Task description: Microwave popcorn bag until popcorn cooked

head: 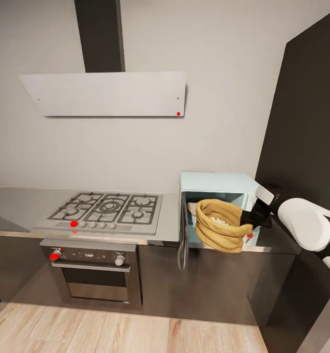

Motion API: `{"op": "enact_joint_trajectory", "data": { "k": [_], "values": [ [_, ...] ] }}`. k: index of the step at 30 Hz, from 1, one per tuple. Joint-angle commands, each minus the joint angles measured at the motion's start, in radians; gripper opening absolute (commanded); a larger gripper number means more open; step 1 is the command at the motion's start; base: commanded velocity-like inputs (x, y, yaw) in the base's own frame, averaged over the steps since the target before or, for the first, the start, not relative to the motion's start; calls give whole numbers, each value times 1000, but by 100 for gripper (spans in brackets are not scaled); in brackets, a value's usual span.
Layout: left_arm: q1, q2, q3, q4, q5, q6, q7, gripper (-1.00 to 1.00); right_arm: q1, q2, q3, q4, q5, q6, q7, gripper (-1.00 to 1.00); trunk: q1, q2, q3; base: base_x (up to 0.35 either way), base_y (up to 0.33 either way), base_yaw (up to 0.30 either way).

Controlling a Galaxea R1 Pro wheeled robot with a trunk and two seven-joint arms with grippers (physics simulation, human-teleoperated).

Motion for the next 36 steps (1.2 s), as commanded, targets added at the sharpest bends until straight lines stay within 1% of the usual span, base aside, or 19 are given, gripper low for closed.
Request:
{"op": "enact_joint_trajectory", "data": {
  "k": [1, 3, 8, 16, 36],
  "values": [
    [-1, 0, 1, 1, 0, -3, 1, 100, -2, -1, -9, 1, -2, 0, -10, -100, 0, -1, -2, 2, 0, 0],
    [-1, 0, 1, 1, 0, -3, 1, 100, -1, -1, -9, 0, -1, 0, -10, -100, 0, -1, -2, 23, 0, 0],
    [-1, 0, 1, 1, 0, -3, 1, 100, -2, -2, -9, -2, -1, -1, -10, -100, 0, -1, -2, 200, 0, 0],
    [-1, 0, 1, 1, 0, -3, 1, 100, -1, -2, -9, -2, -2, -1, -10, -100, 0, -1, -2, 24, 0, 0],
    [-1, 0, 1, 1, 0, -3, 1, 100, -2, -2, -9, -4, -2, -1, -10, -100, 0, -1, -2, 159, 0, 0]
  ]
}}
